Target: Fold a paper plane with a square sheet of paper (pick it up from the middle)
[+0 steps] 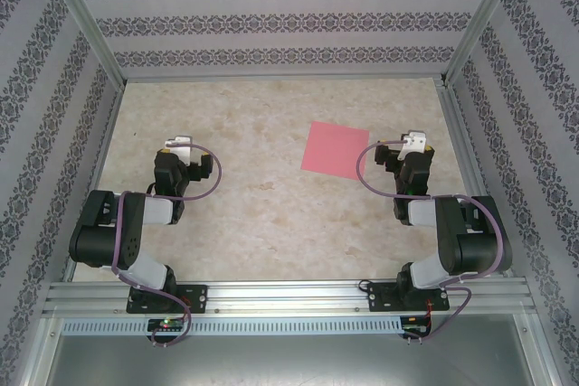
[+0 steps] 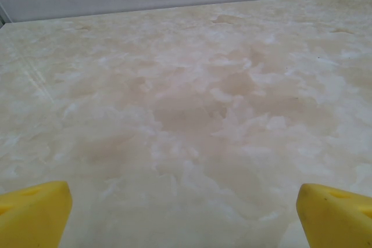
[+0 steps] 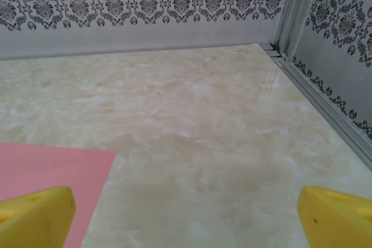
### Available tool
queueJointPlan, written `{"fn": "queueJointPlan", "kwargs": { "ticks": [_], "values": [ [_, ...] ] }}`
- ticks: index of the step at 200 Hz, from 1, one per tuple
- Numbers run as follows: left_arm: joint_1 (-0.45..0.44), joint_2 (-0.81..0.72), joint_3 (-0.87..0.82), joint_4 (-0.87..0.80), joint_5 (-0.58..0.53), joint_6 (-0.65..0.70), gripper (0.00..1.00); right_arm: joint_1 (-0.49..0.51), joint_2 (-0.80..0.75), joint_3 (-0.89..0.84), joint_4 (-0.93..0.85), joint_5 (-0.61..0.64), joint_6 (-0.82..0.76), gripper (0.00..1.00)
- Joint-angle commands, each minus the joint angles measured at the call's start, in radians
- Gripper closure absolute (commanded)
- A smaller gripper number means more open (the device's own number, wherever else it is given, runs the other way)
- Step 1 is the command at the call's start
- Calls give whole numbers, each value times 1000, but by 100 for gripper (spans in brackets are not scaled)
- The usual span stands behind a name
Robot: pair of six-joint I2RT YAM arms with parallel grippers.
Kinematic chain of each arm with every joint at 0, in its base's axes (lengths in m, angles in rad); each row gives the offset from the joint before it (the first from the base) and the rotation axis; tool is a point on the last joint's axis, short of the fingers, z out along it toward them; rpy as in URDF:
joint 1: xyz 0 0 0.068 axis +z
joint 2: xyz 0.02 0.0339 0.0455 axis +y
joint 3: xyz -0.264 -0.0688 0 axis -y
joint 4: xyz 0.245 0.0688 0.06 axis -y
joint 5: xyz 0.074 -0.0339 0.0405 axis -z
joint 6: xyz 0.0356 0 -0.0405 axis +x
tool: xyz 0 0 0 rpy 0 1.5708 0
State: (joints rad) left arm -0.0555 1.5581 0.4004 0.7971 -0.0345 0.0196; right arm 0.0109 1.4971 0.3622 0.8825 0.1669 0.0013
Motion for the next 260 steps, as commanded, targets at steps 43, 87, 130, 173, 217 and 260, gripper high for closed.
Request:
{"fn": "queueJointPlan", "kwargs": {
  "ticks": [43,87,130,173,217,260],
  "values": [
    [-9,3,17,28,1,13,0,-6,3,21,3,11,11,2],
    [-9,-19,8,28,-20,7,0,4,-64,-2,1,19,-3,2],
    [-10,-202,118,-345,-104,-70,0,70,-338,93,-397,171,49,2],
    [-12,-299,302,-720,-49,-301,0,93,-351,405,-1043,132,389,2],
    [-15,-310,446,-967,123,-459,0,231,-82,646,-1229,-68,570,2],
    [-21,-300,467,-1028,240,-506,0,362,237,882,-1308,-63,658,3]
  ]
}}
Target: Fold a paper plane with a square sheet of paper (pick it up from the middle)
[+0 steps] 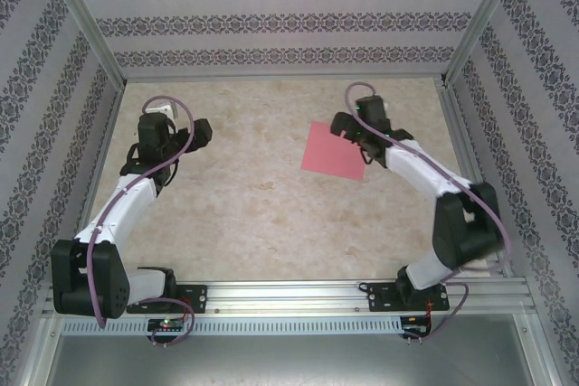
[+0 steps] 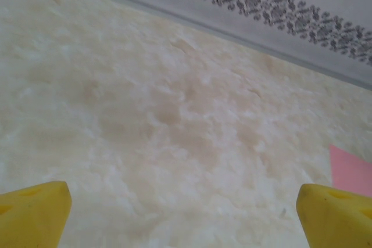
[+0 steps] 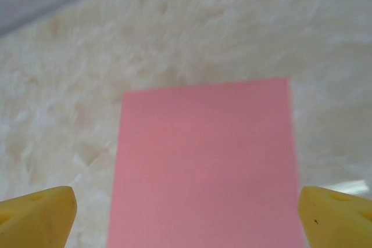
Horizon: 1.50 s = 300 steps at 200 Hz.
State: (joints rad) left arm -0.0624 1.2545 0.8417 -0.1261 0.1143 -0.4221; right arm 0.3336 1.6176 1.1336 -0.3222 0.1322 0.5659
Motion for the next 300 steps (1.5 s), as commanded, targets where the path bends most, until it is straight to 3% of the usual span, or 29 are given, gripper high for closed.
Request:
{"fn": "queueJointPlan", "kwargs": {
  "ticks": [1,65,101,156,219,266,300],
  "values": [
    [-14,4,25,-106,93,-64,0,40,124,118,-105,-29,94,3],
    [-28,36,23,-148,149,-52,0,101,450,406,-230,-4,83,4],
    [-50,34,-3,-111,185,-83,0,138,514,435,-263,-107,22,5],
    [-126,61,-33,-48,177,-119,0,236,450,239,-275,-192,0,5],
    [-171,78,-49,-20,135,-143,0,435,292,42,-303,-238,111,6],
    [-183,114,-55,-33,131,-189,0,370,110,92,-359,-97,168,3],
    [-182,124,-59,-41,131,-203,0,310,194,156,-489,-63,77,2]
  ]
}}
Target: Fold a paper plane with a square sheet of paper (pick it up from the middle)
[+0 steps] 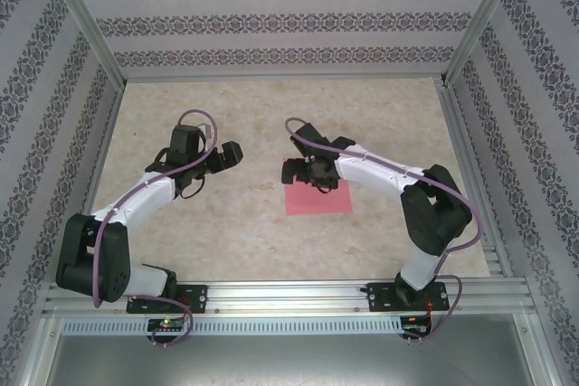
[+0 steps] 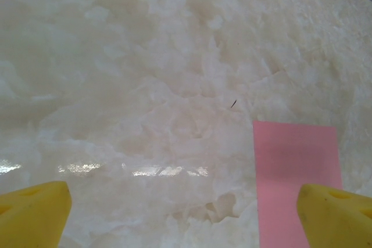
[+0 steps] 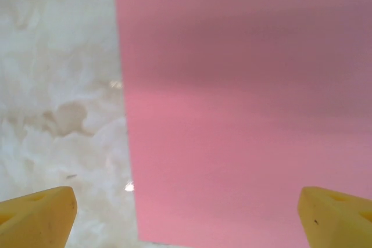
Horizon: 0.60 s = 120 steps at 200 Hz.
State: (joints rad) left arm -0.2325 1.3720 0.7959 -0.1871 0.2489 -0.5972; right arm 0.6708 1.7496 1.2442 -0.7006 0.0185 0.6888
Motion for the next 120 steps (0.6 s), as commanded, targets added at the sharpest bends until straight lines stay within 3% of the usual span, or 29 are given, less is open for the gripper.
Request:
{"fn": "queueJointPlan", "kwargs": {
  "ticks": [1,31,120],
  "values": [
    [-13,7,-14,20,-4,-29,0,-28,67,50,-113,50,-50,2],
    [-14,12,-10,12,-6,-29,0,-37,177,178,-217,72,-131,2],
    [-26,49,7,7,-11,-27,0,-74,327,240,-232,-12,-192,2]
  ]
}}
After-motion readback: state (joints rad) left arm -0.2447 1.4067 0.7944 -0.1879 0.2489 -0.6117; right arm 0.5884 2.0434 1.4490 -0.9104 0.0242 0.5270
